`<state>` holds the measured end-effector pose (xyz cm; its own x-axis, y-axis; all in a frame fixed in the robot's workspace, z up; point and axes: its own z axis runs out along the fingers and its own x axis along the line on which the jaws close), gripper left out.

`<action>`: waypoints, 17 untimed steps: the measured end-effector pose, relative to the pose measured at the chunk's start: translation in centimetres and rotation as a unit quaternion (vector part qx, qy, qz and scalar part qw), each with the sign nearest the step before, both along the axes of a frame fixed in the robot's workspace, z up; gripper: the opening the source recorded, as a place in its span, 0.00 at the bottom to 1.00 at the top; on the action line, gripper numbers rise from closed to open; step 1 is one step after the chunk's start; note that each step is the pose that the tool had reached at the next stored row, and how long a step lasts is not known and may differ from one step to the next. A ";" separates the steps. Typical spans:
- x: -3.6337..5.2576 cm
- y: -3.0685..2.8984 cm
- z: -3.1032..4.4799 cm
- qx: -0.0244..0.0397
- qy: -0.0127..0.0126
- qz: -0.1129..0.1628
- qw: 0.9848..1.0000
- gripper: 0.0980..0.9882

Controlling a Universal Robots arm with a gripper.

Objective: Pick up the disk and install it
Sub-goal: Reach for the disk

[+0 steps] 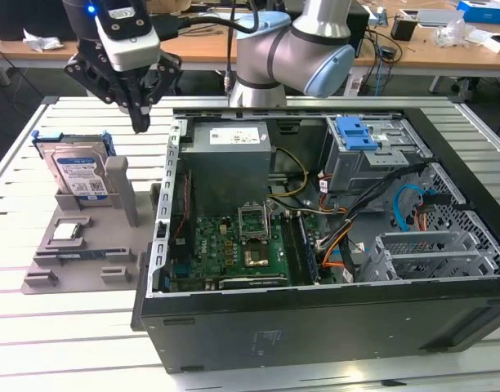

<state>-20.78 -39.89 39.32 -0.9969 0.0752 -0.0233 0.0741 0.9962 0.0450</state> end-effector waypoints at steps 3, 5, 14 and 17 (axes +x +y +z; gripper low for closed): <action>-0.78 0.00 -0.01 0.000 0.000 0.000 1.000 0.01; -1.32 0.00 0.00 0.000 0.000 0.000 1.000 0.01; -3.73 0.00 -0.02 0.000 0.000 0.000 1.000 0.01; -4.62 0.00 -0.01 0.000 0.000 0.000 1.000 0.01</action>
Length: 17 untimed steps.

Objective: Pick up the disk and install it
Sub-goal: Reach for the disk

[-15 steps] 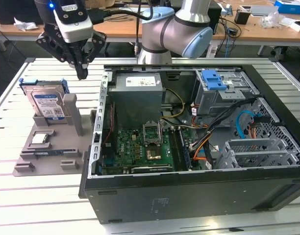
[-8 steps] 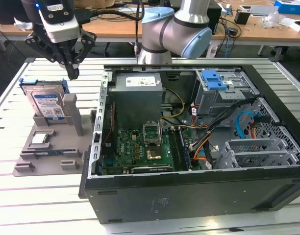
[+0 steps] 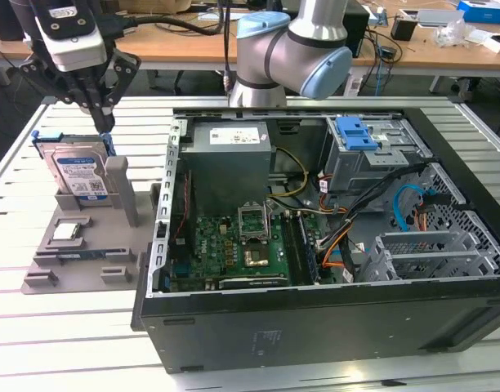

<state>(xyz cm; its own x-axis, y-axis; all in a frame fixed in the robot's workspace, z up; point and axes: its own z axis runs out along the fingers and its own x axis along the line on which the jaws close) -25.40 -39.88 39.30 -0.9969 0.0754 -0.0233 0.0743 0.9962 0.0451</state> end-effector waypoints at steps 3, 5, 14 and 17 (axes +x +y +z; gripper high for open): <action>-0.56 0.00 0.00 0.000 0.000 0.000 1.000 0.01; -0.95 0.00 0.00 0.000 0.000 0.000 1.000 0.01; -2.57 0.00 -0.01 0.000 0.000 0.000 1.000 0.01; -3.16 0.00 -0.01 0.000 0.000 0.000 1.000 0.01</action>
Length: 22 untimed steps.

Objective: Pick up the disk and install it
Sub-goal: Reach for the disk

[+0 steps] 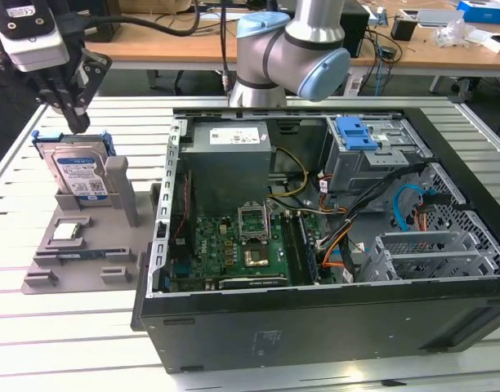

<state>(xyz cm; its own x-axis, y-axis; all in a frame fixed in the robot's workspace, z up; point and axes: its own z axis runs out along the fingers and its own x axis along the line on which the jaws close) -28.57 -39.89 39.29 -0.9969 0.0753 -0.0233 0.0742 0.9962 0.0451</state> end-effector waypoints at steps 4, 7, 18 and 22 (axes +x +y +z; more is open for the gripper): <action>-0.64 0.00 0.00 0.000 0.000 0.000 1.000 0.01; -1.14 0.00 0.00 0.000 0.000 0.000 1.000 0.01; -3.01 0.00 -0.01 0.000 0.000 0.000 1.000 0.01; -3.84 0.00 -0.01 0.000 0.000 0.000 1.000 0.01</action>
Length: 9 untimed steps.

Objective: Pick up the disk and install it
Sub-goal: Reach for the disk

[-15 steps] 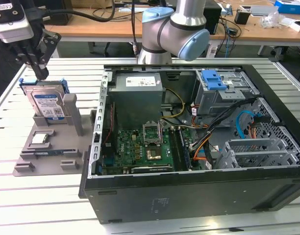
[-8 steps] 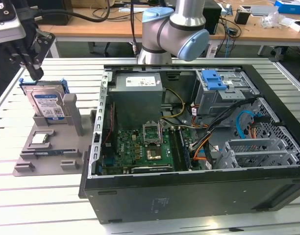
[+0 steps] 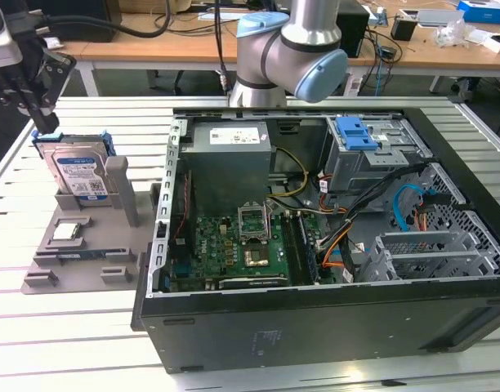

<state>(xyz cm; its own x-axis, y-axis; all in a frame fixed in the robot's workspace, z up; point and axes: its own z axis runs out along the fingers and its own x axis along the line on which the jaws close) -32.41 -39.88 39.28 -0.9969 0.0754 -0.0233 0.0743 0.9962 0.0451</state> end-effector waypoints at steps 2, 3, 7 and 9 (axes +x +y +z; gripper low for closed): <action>-0.33 0.00 0.00 0.000 0.000 0.000 1.000 0.01; -0.46 0.00 0.00 0.000 0.000 0.000 1.000 0.01; -1.08 0.00 0.00 0.000 0.000 0.000 1.000 0.01; -1.33 0.00 0.00 0.000 0.000 0.000 1.000 0.01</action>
